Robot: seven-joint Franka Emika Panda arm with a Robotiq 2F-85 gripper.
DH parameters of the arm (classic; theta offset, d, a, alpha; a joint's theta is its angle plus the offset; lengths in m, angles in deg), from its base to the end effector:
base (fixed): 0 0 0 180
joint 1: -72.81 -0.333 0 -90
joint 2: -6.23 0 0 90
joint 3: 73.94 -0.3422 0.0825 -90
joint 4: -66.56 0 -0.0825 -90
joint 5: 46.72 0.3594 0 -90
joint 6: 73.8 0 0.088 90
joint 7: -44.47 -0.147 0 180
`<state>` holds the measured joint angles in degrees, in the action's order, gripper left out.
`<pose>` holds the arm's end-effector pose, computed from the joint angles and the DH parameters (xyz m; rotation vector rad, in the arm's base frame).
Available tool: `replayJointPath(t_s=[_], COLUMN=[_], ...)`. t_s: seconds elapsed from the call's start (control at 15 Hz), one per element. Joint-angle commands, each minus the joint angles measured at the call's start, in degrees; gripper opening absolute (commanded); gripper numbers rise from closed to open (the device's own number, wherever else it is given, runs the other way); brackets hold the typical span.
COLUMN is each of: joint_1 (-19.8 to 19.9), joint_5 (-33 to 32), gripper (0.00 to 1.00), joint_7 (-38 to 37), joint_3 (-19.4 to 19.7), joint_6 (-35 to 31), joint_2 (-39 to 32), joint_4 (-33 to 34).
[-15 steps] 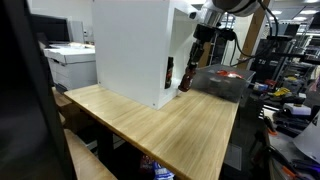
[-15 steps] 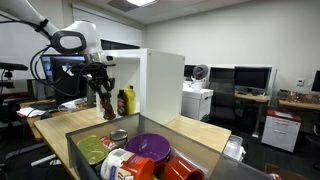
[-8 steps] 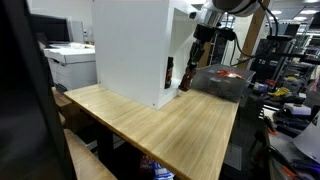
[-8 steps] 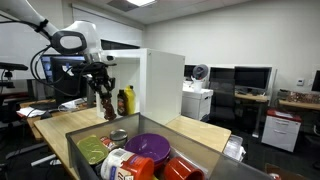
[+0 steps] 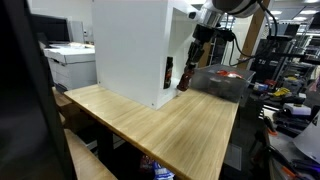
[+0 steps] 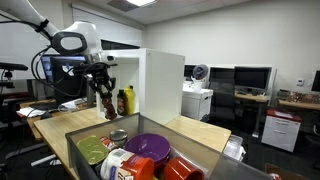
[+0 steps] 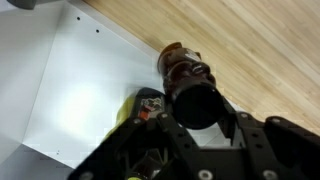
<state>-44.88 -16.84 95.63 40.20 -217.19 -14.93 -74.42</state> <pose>0.4660 0.0399 0.3744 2.9070 0.8672 0.3652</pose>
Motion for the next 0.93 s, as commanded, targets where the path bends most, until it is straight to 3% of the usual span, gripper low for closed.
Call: replayJointPath(t_s=[0.0,0.87], joint_1=[-1.2,-2.0], joint_5=[-0.1,-0.4], gripper=[0.2,0.2], joint_7=[1.6,2.2], joint_3=[0.7,1.1], joint_6=[-0.7,-2.2], joint_2=[1.2,2.0], joint_4=[3.9,5.0])
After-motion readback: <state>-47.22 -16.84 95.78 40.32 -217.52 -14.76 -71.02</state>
